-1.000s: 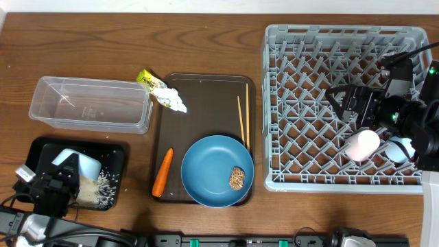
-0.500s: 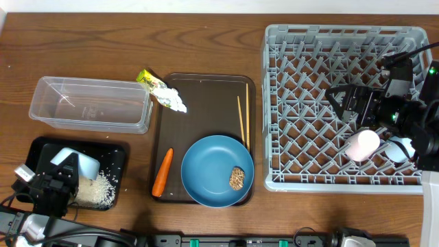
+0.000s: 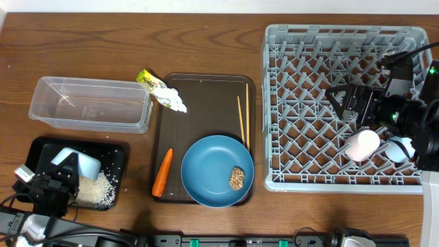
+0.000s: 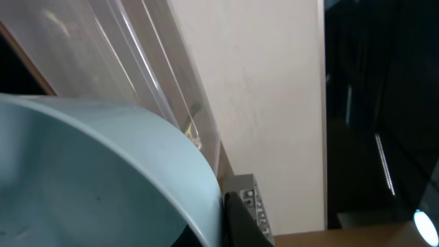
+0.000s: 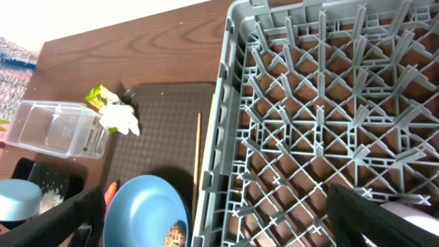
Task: Sort waste into correct bins and load items into the dishwasher rack
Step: 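Tilt the bowl with the left gripper to dump rice onto black tray, then carry the empty white bowl right toward the dish rack, then lower the white bowl into the rack's left side, then open the left gripper and withdraw it from the bowl, then reach the left gripper down to the blue plate's rim, then close the left gripper on the blue plate's edge, then lift the blue plate up off the tray with the left gripper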
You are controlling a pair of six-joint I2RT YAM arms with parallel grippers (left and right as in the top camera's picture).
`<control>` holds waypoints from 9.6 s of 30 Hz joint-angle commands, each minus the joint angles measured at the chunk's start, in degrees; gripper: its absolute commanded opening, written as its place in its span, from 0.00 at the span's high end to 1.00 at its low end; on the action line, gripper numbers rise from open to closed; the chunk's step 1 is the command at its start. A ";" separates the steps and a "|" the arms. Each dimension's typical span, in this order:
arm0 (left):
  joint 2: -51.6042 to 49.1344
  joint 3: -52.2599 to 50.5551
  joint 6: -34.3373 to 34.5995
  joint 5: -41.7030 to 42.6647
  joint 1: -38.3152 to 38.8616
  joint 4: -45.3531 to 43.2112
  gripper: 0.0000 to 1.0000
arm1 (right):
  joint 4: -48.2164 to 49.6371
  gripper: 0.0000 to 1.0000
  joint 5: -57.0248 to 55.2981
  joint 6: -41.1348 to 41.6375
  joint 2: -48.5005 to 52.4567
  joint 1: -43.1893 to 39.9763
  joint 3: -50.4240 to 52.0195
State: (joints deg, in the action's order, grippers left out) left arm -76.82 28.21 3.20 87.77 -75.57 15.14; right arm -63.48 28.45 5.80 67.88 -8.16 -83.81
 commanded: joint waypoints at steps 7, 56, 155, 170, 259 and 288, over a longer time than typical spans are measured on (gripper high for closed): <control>0.98 0.15 3.45 2.32 -0.20 -0.11 0.94 | 0.50 0.04 -0.13 -0.26 0.28 0.42 0.04; -32.06 47.04 54.86 -21.62 98.38 -75.49 0.94 | -4.07 0.02 -20.90 13.05 0.28 0.31 0.04; -47.17 48.30 47.60 -13.40 91.30 -58.69 0.72 | -9.35 0.01 -23.93 8.68 0.66 0.31 0.04; -22.58 48.33 28.72 -57.86 90.82 -14.51 0.74 | -8.61 0.01 -23.47 8.76 0.66 0.31 0.04; -13.77 25.53 7.61 -88.65 135.64 31.82 0.81 | -9.38 0.01 -23.50 10.03 0.66 0.31 0.04; -16.72 22.47 7.78 -92.76 129.48 27.32 0.85 | -9.57 0.01 -23.50 10.03 0.66 0.31 0.04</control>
State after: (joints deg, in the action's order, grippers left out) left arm -92.51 51.11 10.81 -3.49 54.92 42.41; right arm -72.97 5.13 15.49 68.51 -8.16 -83.70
